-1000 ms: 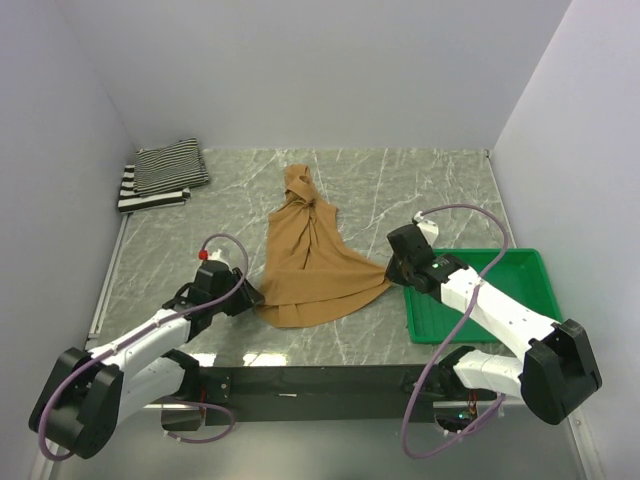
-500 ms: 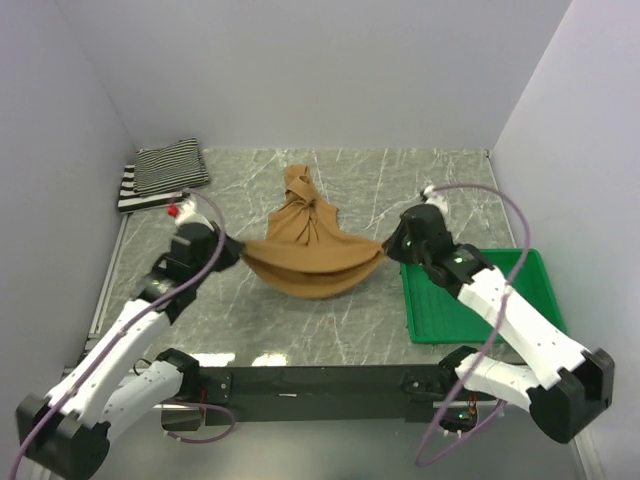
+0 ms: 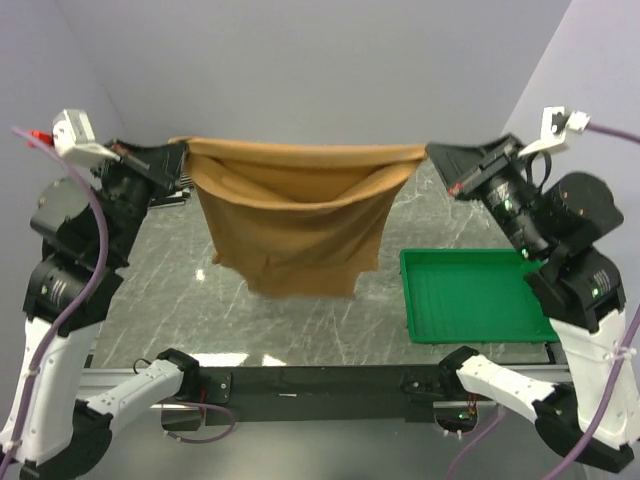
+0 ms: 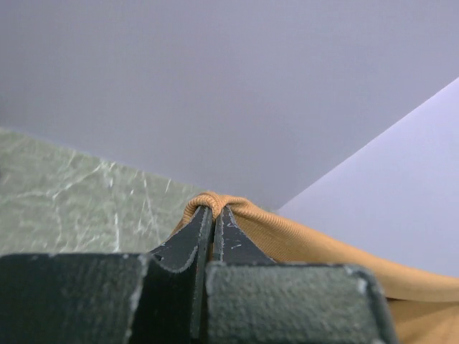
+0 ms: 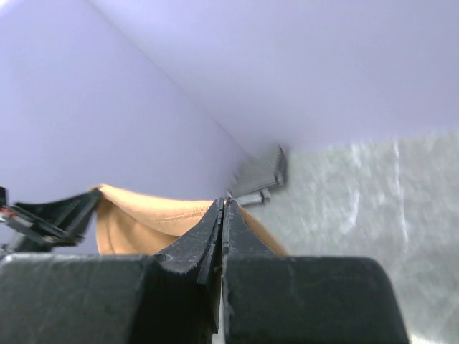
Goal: Fold and stack the tank tops
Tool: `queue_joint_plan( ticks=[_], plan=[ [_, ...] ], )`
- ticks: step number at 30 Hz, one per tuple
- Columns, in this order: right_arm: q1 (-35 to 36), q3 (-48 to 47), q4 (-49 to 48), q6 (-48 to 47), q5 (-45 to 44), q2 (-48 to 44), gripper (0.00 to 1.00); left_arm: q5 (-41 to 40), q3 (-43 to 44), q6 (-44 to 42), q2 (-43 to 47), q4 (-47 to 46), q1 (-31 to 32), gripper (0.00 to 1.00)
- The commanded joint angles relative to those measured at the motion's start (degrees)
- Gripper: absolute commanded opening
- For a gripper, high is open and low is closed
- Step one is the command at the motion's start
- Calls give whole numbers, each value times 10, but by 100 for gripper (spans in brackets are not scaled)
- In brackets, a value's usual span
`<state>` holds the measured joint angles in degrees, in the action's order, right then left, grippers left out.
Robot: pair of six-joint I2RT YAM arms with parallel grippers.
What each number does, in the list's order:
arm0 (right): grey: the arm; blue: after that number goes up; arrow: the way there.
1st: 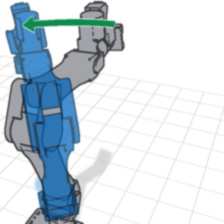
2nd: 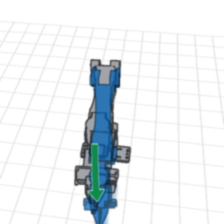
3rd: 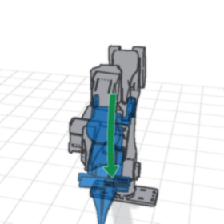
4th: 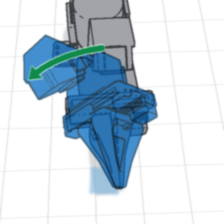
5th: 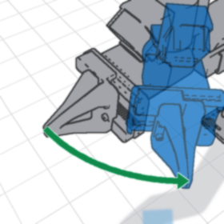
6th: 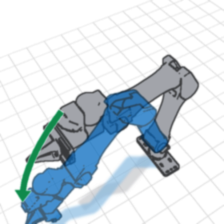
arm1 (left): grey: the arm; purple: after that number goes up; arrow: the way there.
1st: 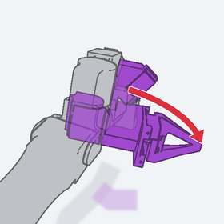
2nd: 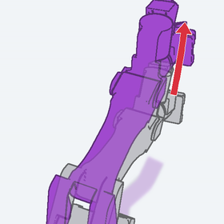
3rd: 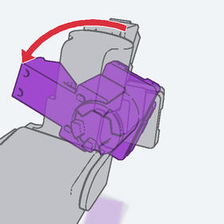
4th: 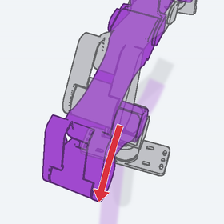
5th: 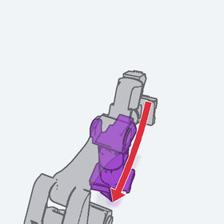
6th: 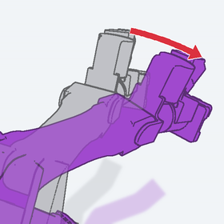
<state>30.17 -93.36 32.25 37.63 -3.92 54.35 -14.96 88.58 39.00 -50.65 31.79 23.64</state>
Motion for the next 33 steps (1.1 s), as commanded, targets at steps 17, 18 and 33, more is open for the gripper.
queue_joint_plan(
  ticks=[17,18,33],
  plan=[
    [-109,-422,-5,-21,141,429,0,352,399,4,-440,-68,-210,1],
    [-109,-406,-7,-19,140,417,0,356,404,5,-441,-64,-215,1],
    [-117,430,-148,55,86,166,0,369,-399,45,-126,-191,-226,3]
  ],
)
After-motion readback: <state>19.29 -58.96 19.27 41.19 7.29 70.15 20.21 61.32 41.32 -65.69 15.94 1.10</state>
